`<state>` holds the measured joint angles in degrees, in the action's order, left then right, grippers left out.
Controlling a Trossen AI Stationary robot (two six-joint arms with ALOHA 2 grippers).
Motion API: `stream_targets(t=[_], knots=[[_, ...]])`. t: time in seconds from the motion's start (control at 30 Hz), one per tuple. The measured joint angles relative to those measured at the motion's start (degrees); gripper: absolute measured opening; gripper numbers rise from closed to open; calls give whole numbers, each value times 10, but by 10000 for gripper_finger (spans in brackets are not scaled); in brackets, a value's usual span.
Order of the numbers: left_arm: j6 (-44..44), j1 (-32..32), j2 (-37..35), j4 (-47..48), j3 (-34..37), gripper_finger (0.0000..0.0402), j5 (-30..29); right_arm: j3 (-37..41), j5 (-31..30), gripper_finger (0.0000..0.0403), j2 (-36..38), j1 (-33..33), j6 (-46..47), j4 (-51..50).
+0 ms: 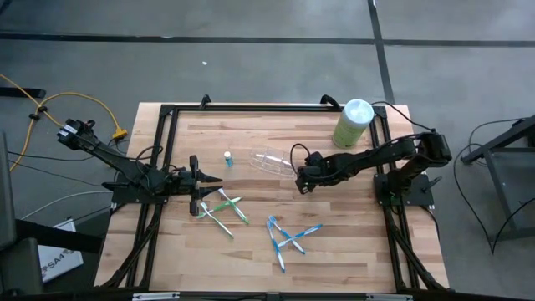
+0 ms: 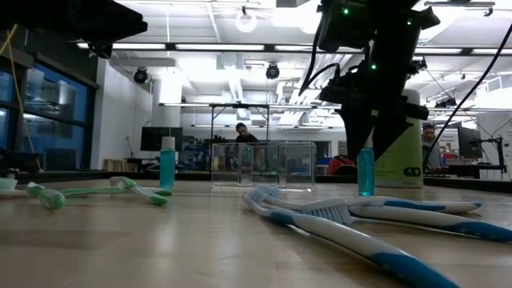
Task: Pick & Place toothbrushing station
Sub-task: Put the right blue mouthwash into the transparent organizer
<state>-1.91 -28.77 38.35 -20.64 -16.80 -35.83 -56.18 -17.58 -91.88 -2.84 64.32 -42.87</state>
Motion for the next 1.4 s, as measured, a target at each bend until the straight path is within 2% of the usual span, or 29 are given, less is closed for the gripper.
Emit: stream_targets(t=[0.73, 1.2, 1.4], knots=[[0, 0, 0, 0, 0, 85, 0, 0, -2, 211, 0, 0, 5, 0], [0, 0, 0, 0, 0, 85, 0, 1, -2, 115, 10, 0, 1, -3], [0, 0, 0, 0, 0, 85, 0, 1, -3, 91, 20, 0, -2, -3]])
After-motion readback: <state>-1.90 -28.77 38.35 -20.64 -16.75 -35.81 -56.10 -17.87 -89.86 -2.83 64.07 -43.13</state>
